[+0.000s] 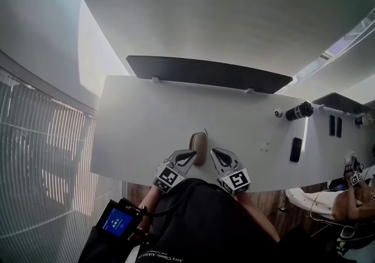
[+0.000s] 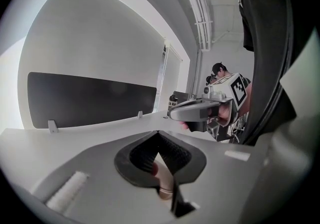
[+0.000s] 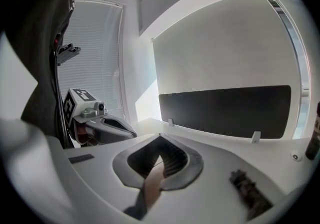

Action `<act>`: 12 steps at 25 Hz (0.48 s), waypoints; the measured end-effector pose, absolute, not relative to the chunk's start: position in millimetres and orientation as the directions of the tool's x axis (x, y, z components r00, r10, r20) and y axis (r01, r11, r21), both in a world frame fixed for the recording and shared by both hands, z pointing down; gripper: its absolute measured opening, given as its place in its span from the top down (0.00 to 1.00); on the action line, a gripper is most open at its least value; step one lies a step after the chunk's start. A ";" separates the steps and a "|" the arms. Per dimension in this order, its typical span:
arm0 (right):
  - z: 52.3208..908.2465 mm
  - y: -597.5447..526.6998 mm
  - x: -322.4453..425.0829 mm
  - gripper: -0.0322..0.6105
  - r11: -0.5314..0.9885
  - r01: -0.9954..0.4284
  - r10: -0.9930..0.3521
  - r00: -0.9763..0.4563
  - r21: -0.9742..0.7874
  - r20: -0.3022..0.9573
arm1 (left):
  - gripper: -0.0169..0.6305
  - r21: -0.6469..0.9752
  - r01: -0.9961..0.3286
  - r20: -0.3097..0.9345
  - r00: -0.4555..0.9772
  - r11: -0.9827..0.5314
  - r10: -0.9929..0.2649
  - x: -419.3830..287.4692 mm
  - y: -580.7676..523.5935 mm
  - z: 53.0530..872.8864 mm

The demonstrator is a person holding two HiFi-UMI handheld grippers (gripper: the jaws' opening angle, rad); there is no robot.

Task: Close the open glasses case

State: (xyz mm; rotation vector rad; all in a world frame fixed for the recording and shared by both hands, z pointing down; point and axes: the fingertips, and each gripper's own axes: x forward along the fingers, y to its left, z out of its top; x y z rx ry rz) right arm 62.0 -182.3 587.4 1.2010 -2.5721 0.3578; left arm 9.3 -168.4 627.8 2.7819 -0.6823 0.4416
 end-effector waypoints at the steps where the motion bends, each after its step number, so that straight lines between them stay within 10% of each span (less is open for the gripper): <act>1: 586.9 -182.6 61.7 0.95 0.625 -0.774 -0.705 -0.617 -0.106 0.350 | 0.96 0.159 -0.480 0.348 0.845 -0.863 -0.406 9.9 -167.5 628.7; 12: 586.8 -180.2 56.0 0.95 0.643 -0.759 -0.692 -0.633 -0.102 0.348 | 0.96 0.161 -0.480 0.362 0.842 -0.863 -0.401 9.7 -163.7 635.0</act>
